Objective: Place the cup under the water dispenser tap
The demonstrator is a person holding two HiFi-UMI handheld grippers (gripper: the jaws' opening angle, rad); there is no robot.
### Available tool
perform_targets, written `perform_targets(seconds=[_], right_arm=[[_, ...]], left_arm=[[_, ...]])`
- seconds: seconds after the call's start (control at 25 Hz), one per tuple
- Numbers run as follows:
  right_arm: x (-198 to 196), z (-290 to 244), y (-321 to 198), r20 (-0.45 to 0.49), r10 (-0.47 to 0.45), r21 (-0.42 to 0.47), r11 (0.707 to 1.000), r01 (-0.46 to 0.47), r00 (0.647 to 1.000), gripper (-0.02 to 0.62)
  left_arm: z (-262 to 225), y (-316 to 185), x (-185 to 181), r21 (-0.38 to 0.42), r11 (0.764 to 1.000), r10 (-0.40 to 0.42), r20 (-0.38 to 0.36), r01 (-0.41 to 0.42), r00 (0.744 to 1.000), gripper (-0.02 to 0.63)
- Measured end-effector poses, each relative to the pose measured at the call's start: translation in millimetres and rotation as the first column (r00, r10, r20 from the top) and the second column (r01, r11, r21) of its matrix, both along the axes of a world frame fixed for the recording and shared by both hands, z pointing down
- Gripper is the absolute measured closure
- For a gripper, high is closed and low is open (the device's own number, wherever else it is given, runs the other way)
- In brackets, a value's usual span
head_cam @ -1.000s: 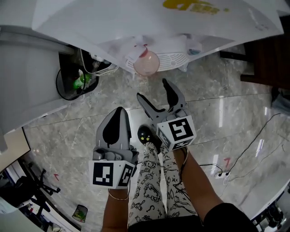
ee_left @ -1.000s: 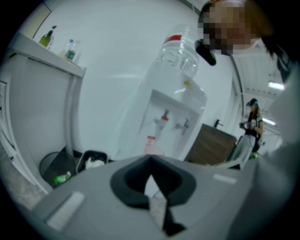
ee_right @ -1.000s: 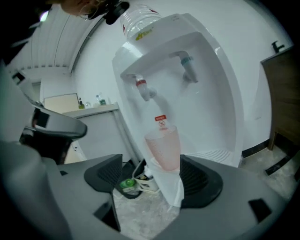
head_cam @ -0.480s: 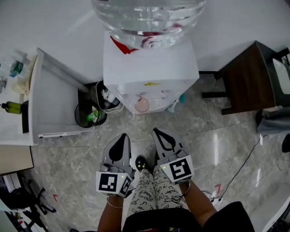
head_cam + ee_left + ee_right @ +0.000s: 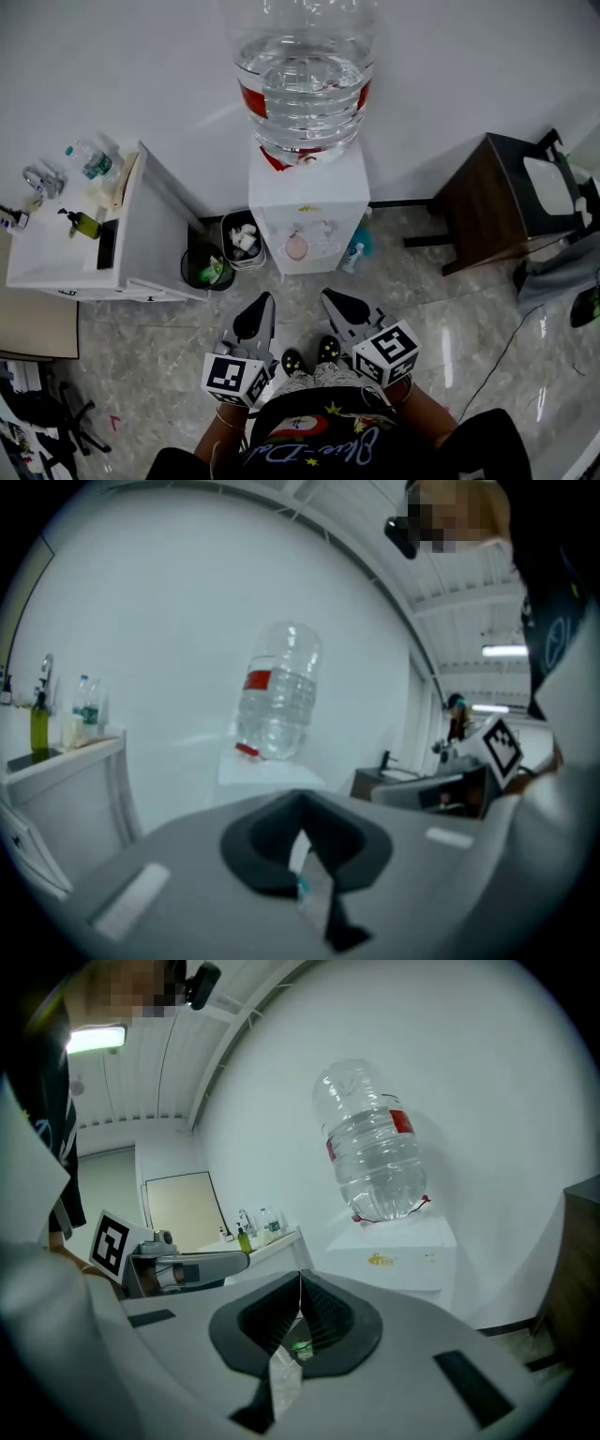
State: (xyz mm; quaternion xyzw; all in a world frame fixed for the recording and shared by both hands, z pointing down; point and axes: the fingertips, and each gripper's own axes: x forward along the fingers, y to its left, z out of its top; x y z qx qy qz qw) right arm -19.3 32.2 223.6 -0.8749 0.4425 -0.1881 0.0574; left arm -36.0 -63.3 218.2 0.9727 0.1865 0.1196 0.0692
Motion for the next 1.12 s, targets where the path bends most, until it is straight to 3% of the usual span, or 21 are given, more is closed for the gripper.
perform_targets(seconds=[0.44, 1.12], right_arm=[[-10.0, -37.8, 41.7, 0.0, 0.036, 0.101, 0.994, -0.036, 0.999, 0.581], [-29.7, -40.8, 22.9, 0.019, -0.068, 0.112, 0.992, 0.066, 0.998, 0.581]], left_arm=[[-52.1, 28.6, -10.5, 0.043, 0.998, 0.042, -0.116, -0.037, 0.992, 0.612], [-47.8, 28.1, -11.9, 0.041, 0.998, 0.058, -0.102, -0.054, 0.993, 0.612]])
